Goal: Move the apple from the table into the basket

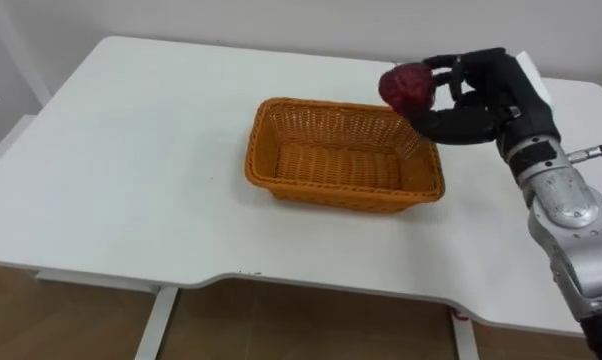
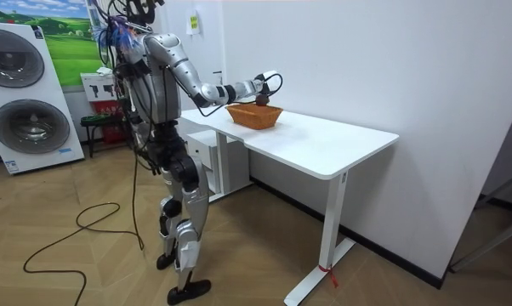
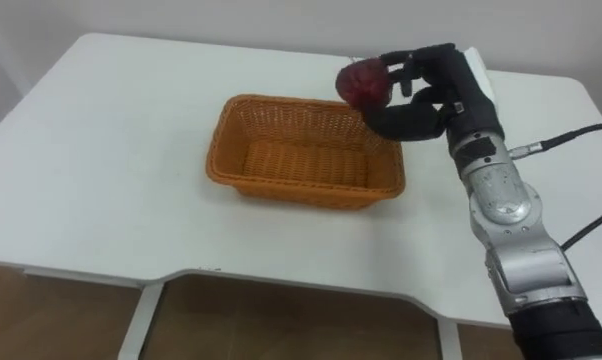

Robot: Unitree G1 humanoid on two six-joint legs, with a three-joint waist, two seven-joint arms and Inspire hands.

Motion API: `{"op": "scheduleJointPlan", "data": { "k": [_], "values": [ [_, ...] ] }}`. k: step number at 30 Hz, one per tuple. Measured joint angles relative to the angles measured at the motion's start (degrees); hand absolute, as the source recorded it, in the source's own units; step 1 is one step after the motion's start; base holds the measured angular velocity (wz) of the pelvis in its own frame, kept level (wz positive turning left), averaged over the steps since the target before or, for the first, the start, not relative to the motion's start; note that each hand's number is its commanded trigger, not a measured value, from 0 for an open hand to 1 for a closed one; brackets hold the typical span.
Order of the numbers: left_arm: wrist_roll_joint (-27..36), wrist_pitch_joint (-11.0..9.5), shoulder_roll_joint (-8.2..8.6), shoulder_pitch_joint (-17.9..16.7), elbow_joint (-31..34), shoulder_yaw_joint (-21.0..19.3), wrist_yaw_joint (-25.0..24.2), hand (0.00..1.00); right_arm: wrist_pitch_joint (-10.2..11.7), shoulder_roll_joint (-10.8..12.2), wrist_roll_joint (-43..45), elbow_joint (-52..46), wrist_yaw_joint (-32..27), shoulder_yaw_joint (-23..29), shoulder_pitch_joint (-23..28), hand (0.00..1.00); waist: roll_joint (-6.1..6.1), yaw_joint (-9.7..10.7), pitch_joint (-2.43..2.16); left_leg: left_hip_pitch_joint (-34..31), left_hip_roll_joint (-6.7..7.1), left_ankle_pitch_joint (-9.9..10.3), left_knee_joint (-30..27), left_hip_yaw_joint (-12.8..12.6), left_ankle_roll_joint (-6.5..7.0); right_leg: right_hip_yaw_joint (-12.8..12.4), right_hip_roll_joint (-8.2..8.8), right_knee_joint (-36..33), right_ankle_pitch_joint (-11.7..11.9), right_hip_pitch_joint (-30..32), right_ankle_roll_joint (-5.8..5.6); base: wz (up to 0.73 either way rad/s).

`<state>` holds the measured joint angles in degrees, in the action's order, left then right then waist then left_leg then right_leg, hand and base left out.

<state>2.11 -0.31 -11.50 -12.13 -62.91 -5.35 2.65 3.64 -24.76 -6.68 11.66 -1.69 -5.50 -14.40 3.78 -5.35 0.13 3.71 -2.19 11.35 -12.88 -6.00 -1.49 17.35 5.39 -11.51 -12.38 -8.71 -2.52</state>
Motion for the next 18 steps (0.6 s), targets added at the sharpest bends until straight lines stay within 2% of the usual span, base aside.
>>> {"op": "scheduleJointPlan", "data": {
  "k": [10, 14, 18],
  "values": [
    [0.0, 0.0, -0.45, -0.2, -0.1, 0.1, -0.9, 0.00, 0.0, 0.0, 0.3, -0.5, 2.0, -0.1, 1.9, 0.00, 0.73, -0.2, -0.36, 0.1, -0.01, 0.0, -0.1, 0.0, 0.00, 0.1, 0.00, 0.0, 0.0, -0.3, 0.01, 0.00],
    [0.0, 0.0, -0.57, -0.2, -0.2, 1.3, -1.0, 0.00, 0.0, 0.0, 0.4, -0.5, 2.4, -0.1, 3.5, 0.00, 0.72, -0.9, -0.15, 0.0, -0.02, 0.0, -0.2, 0.0, 0.00, 0.1, 0.00, 0.0, 0.0, -0.3, 0.01, 0.00],
    [0.0, 0.0, -0.57, -0.2, -0.2, 1.4, -1.1, 0.00, 0.0, 0.0, 0.5, -0.5, 2.9, -0.1, 3.8, 0.00, 0.72, -1.0, 0.25, -0.1, -0.04, 0.0, -0.2, 0.0, 0.00, 0.1, 0.00, 0.0, 0.0, -0.2, 0.02, 0.00]
  ]
}}
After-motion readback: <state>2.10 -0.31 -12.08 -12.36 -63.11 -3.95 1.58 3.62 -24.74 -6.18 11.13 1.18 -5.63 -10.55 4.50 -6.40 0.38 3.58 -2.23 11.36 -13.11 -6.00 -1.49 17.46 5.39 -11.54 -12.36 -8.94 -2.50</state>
